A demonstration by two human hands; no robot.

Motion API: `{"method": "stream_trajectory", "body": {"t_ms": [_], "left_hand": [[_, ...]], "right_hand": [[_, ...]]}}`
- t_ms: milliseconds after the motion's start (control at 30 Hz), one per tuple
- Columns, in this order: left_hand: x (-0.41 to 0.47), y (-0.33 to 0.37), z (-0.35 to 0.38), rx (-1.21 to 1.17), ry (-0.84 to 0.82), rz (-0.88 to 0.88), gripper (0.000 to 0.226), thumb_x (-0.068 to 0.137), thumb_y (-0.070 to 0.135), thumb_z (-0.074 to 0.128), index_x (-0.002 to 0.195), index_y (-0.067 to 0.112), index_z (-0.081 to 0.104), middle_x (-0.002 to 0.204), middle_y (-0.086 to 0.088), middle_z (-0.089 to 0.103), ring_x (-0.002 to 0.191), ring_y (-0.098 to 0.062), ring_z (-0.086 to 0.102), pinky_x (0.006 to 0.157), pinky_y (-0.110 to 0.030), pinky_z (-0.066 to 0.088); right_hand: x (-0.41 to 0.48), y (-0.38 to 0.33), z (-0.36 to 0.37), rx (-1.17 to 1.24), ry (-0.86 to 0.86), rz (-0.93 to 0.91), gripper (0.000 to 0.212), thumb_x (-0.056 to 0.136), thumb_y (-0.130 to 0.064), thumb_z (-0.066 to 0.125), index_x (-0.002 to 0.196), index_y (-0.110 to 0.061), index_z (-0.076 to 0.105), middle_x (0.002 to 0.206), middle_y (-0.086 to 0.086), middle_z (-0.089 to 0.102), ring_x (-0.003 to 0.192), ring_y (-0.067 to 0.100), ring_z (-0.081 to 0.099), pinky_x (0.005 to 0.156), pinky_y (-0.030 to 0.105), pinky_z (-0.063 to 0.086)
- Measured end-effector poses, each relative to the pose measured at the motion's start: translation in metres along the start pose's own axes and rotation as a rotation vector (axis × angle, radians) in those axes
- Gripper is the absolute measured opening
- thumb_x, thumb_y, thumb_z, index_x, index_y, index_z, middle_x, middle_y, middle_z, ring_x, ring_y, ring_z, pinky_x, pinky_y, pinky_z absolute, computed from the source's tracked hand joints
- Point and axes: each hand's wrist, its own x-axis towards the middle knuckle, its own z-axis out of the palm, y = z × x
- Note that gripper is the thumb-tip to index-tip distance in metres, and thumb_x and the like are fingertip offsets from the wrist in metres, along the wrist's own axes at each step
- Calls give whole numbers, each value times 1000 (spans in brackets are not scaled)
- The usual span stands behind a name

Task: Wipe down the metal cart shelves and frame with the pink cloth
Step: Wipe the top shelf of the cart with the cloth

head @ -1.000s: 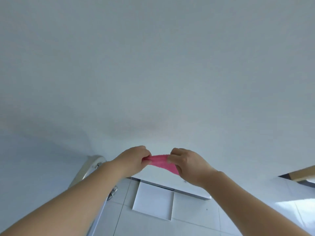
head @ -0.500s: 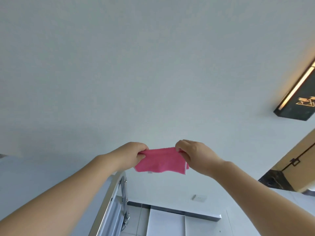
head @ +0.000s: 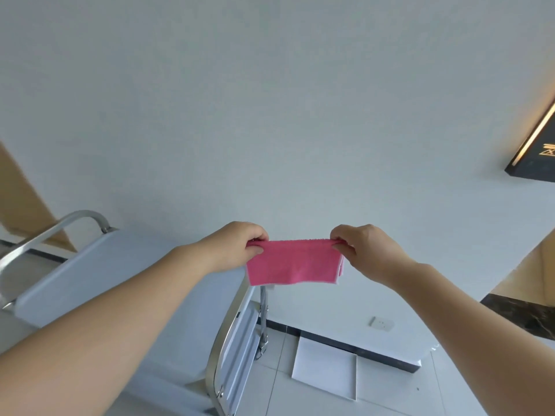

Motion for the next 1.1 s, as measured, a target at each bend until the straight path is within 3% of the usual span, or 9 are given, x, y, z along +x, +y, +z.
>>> {"method": "stream_trajectory", "body": {"t_ms": [200,433,667,833,967,1100], "left_hand": [[-49,-32,-17,-21,3,-55,7,88,14,62,90,20,61,87,9,61,80,-9,58,73,-21,46],[-95,-117,-46,-18,-53,-110,21,81,17,70,75,28,53,71,9,52,60,-5,44,56,-16,36],[-142,-223,-90,-28,-62,-167,25,78,15,73,72,24,51,68,8,51,56,-5,42,50,-11,35],[-154,-277,-101,9,-112,-185,25,77,18,74,73,24,50,67,8,49,57,-8,42,55,-22,34],[-140,-302,-93,34,-152,-148,13,78,24,73,84,25,62,63,10,45,56,-7,41,55,-25,33],[-120,-311,-75,90,-169,-111,12,81,30,70,91,24,69,75,12,50,71,-10,48,65,-26,39]], "right_hand": [[-3,-54,18,-33,-47,-43,17,98,-17,44,95,-12,60,71,7,56,60,23,45,50,28,33],[30,-129,68,34,-77,-122,19,97,-14,49,101,-12,68,99,1,62,83,23,59,72,31,47],[82,-222,144,56,-131,-72,20,98,-14,48,100,-13,68,94,0,58,79,21,54,73,37,49],[101,-259,183,64,-157,-31,20,97,-9,48,93,-10,68,83,-4,52,71,19,47,67,31,42],[107,-261,199,7,-191,9,21,97,-13,47,97,-13,68,92,0,59,75,17,47,65,29,38],[110,-245,213,-43,-258,52,22,98,-16,45,98,-15,67,94,-3,58,78,17,50,64,28,39]]}}
